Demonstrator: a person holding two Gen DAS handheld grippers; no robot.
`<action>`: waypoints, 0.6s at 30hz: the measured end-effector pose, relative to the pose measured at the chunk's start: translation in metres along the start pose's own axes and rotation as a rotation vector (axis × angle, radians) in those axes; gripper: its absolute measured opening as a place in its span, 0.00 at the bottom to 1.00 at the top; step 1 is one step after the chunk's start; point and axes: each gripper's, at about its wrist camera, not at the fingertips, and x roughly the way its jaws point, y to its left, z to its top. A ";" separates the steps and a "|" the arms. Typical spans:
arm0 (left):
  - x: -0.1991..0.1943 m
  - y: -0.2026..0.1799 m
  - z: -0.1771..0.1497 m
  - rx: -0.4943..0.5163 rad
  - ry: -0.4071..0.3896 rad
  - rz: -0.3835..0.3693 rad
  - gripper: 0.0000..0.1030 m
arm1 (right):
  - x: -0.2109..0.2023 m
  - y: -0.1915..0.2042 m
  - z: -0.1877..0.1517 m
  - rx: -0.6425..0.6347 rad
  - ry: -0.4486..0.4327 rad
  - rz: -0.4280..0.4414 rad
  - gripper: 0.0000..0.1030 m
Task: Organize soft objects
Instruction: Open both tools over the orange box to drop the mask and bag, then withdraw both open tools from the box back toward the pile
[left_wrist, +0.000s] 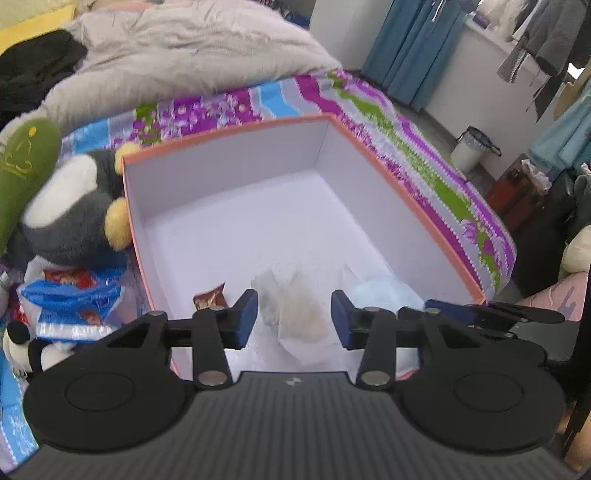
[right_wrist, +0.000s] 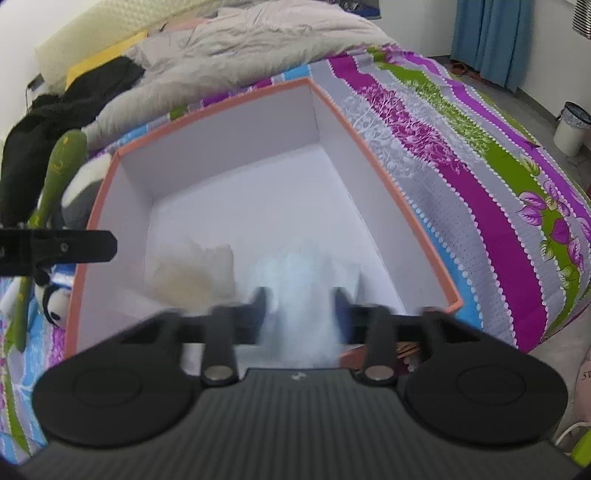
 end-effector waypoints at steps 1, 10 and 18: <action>-0.004 -0.001 -0.001 0.004 -0.012 -0.002 0.49 | -0.003 -0.001 0.001 0.000 -0.008 0.001 0.48; -0.045 -0.003 -0.007 0.059 -0.131 0.018 0.49 | -0.044 0.005 -0.012 -0.005 -0.157 0.024 0.48; -0.101 0.002 -0.029 0.071 -0.267 -0.010 0.49 | -0.096 0.029 -0.029 -0.047 -0.329 0.071 0.48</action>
